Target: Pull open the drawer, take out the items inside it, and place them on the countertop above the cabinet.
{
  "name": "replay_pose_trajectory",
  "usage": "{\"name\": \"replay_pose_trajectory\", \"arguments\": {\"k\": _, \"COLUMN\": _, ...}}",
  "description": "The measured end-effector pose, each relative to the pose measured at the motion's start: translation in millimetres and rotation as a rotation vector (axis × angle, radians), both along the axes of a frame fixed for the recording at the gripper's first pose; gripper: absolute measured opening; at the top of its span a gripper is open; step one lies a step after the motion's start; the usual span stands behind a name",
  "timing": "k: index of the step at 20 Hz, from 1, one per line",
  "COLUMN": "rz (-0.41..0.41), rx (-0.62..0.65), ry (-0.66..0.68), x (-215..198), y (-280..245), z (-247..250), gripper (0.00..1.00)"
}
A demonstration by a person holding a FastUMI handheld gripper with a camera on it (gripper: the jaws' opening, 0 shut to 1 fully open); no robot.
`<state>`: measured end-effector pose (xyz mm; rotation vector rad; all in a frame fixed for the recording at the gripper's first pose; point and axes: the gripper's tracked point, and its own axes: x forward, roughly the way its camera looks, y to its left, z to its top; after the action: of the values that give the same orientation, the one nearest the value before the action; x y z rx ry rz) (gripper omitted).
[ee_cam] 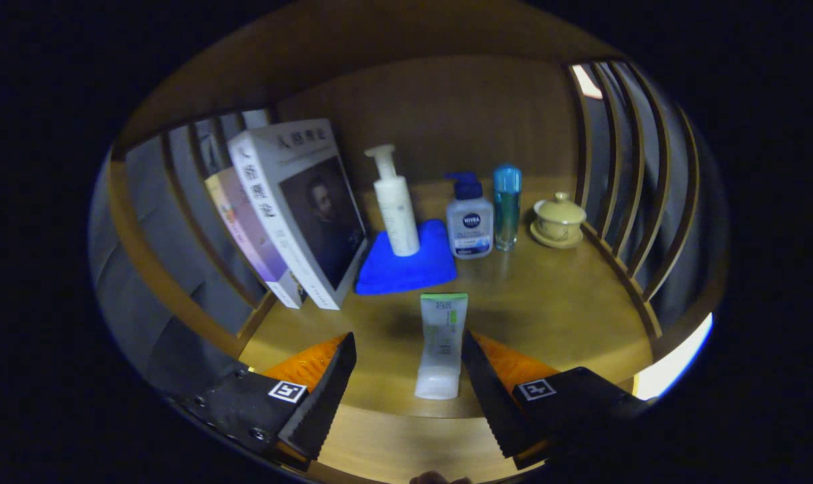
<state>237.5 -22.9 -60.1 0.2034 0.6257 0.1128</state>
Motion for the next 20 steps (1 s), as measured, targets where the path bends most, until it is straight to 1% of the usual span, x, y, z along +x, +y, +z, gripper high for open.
{"name": "replay_pose_trajectory", "arguments": {"k": 2, "rz": -0.006, "rx": -0.024, "ry": -0.095, "x": -19.0, "y": 0.5, "z": 21.6, "gripper": 0.98}}
{"name": "replay_pose_trajectory", "arguments": {"k": 4, "rz": -0.015, "rx": -0.017, "ry": -0.191, "x": -43.3, "y": 2.6, "z": 41.4, "gripper": 0.98}}
{"name": "replay_pose_trajectory", "arguments": {"k": 7, "rz": -0.01, "rx": -0.028, "ry": -0.283, "x": -77.7, "y": 2.9, "z": 59.1, "gripper": 0.98}}
{"name": "replay_pose_trajectory", "arguments": {"k": 12, "rz": -0.067, "rx": -0.101, "ry": -0.481, "x": -135.0, "y": -11.8, "z": 85.9, "gripper": 0.98}}
{"name": "replay_pose_trajectory", "arguments": {"k": 16, "rz": -0.119, "rx": -0.127, "ry": -0.583, "x": -182.1, "y": -19.8, "z": 87.1, "gripper": 0.98}}
{"name": "replay_pose_trajectory", "arguments": {"k": 18, "rz": -0.168, "rx": -0.175, "ry": -0.615, "x": -207.0, "y": -30.8, "z": 79.9, "gripper": 0.98}}
{"name": "replay_pose_trajectory", "arguments": {"k": 20, "rz": -0.185, "rx": -0.235, "ry": -0.652, "x": -229.0, "y": -31.0, "z": 71.8, "gripper": 0.99}}
